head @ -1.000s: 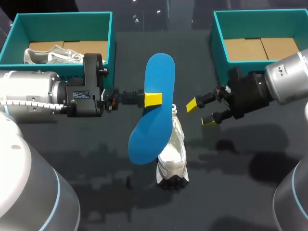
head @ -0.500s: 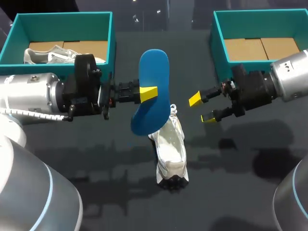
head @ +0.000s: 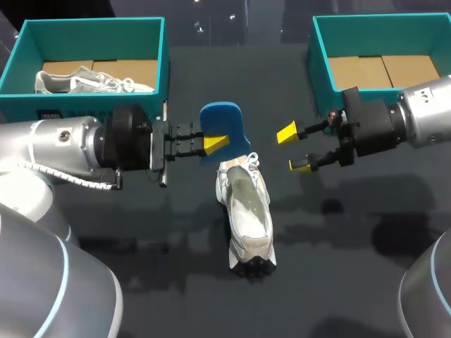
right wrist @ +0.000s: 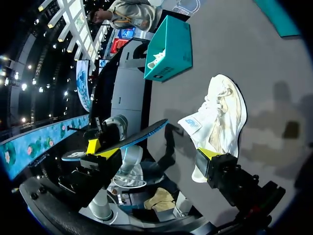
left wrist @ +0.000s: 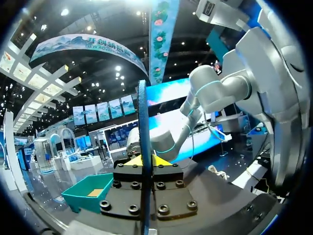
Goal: Take the shoe out of the shoebox, open the shoe tongue, remove and reinsert the insole, then place the shoe into the shoebox
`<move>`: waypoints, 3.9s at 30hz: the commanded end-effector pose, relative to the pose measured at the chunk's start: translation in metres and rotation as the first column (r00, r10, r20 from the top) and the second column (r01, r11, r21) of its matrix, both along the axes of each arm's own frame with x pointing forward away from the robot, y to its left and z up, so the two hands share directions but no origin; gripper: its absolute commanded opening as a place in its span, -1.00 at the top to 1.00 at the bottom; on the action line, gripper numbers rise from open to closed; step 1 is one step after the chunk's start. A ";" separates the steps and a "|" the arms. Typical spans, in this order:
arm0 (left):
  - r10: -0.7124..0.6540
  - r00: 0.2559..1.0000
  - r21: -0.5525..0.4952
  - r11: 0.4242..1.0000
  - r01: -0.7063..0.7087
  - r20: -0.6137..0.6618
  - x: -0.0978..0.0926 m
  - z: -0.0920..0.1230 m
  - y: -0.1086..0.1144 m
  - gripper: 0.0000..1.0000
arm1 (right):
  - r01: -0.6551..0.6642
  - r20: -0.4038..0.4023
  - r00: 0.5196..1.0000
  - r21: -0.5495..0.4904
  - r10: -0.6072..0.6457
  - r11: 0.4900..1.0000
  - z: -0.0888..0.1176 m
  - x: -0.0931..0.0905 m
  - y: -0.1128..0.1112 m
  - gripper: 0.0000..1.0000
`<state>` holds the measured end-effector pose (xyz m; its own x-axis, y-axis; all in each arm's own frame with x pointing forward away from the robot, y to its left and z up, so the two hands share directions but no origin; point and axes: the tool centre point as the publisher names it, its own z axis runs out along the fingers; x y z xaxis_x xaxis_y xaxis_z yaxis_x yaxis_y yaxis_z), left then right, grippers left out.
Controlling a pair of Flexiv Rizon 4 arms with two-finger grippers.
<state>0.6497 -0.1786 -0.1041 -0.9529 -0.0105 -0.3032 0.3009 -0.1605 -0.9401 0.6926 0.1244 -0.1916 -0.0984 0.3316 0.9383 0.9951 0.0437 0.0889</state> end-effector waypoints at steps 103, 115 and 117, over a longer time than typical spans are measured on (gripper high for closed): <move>-0.014 0.289 0.049 0.992 -0.113 0.957 0.064 -0.087 -0.042 1.00 | -0.010 0.040 0.999 0.181 0.003 0.984 0.002 0.055 0.065 0.18; -0.011 0.285 0.050 0.990 -0.129 0.959 0.068 -0.090 -0.044 1.00 | -0.010 0.034 0.999 0.196 0.003 0.980 -0.002 0.054 0.068 0.59; -0.012 0.285 0.051 0.990 -0.131 0.959 0.069 -0.090 -0.044 1.00 | -0.008 0.033 0.999 0.198 0.002 0.980 -0.002 0.054 0.068 0.58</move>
<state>0.7180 -0.2195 -0.1929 0.0162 0.0443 -0.9989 0.9994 -0.0307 0.0149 0.7461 0.1901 -0.1921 -0.1322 0.1392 0.9814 0.9912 0.0299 0.1293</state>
